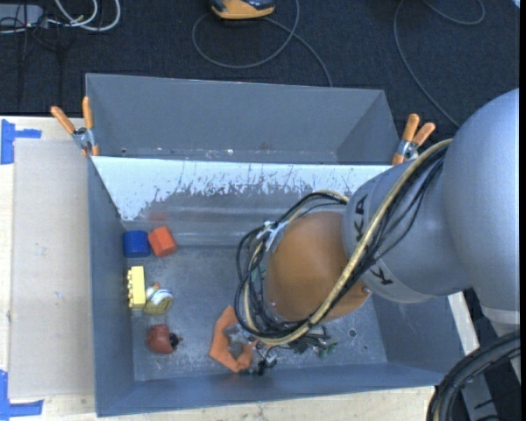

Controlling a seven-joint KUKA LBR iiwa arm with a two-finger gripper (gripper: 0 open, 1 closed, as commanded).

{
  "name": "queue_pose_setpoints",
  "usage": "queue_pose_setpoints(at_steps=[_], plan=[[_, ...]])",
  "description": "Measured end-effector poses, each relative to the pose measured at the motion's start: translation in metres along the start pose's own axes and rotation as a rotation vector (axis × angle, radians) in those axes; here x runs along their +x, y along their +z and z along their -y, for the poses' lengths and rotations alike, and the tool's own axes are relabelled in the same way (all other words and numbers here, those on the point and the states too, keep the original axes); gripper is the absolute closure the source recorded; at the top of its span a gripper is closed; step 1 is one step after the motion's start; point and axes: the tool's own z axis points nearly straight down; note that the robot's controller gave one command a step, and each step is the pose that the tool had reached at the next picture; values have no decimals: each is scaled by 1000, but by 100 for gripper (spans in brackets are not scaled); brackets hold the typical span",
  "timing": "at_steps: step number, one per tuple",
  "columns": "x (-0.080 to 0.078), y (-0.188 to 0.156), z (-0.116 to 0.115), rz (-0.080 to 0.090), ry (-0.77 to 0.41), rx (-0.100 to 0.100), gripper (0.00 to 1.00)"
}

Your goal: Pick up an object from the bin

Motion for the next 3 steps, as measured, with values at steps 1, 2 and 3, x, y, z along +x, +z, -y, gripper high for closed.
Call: queue_pose_setpoints(at_steps=[1, 2, 3], plan=[[0, 0, 0, 0, 1, 0, 100], [0, -2, 0, -1, 1, 0, 100], [2, -12, -2, -8, 1, -4, 100]])
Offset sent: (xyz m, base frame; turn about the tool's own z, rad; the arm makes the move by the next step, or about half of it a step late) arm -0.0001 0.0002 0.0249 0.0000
